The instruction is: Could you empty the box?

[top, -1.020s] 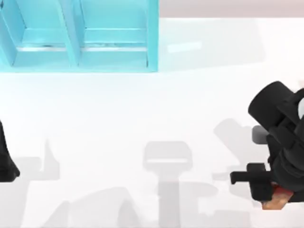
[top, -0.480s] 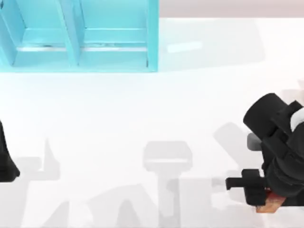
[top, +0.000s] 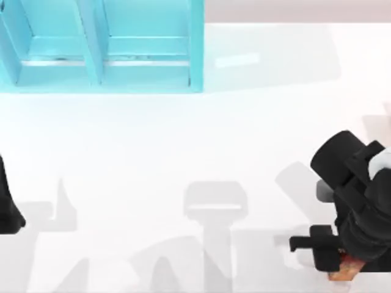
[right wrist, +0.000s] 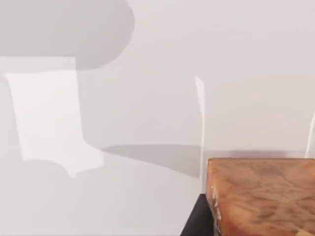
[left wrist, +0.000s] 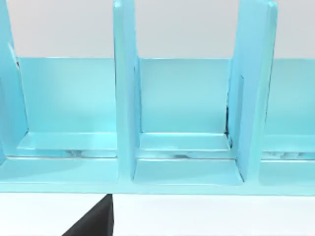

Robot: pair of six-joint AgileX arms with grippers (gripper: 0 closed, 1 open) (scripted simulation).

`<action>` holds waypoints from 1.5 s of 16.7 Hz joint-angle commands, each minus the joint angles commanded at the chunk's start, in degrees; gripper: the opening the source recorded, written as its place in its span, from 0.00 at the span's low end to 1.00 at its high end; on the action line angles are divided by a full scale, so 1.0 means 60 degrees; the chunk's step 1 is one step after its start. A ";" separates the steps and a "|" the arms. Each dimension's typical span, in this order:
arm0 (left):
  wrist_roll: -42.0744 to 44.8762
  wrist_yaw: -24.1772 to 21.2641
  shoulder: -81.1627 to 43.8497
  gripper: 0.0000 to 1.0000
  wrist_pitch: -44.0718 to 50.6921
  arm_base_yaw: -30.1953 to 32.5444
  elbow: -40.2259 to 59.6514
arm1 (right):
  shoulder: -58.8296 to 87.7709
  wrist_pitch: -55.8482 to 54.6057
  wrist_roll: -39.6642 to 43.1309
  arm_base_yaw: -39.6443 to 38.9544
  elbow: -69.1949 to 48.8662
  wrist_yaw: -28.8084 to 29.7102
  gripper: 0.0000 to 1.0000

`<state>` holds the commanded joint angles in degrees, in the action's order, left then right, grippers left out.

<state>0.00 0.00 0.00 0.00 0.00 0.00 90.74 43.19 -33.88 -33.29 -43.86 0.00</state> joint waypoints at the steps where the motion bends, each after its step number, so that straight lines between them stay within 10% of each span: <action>1: 0.0000 0.0000 0.0000 1.00 0.0000 0.0000 0.0000 | 0.0000 0.0000 0.0000 0.0000 0.0000 0.0000 0.15; 12: 0.0000 0.0000 0.0000 1.00 0.0000 0.0000 0.0000 | 0.0000 0.0000 0.0000 0.0000 0.0000 0.0000 0.98; 25: 0.0000 0.0000 0.0000 1.00 0.0000 0.0000 0.0000 | -0.0255 0.0615 -0.0006 -0.0003 -0.0502 0.0002 1.00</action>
<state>0.00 0.00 0.00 0.00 0.00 0.00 89.21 46.88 -33.92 -33.31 -46.87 0.01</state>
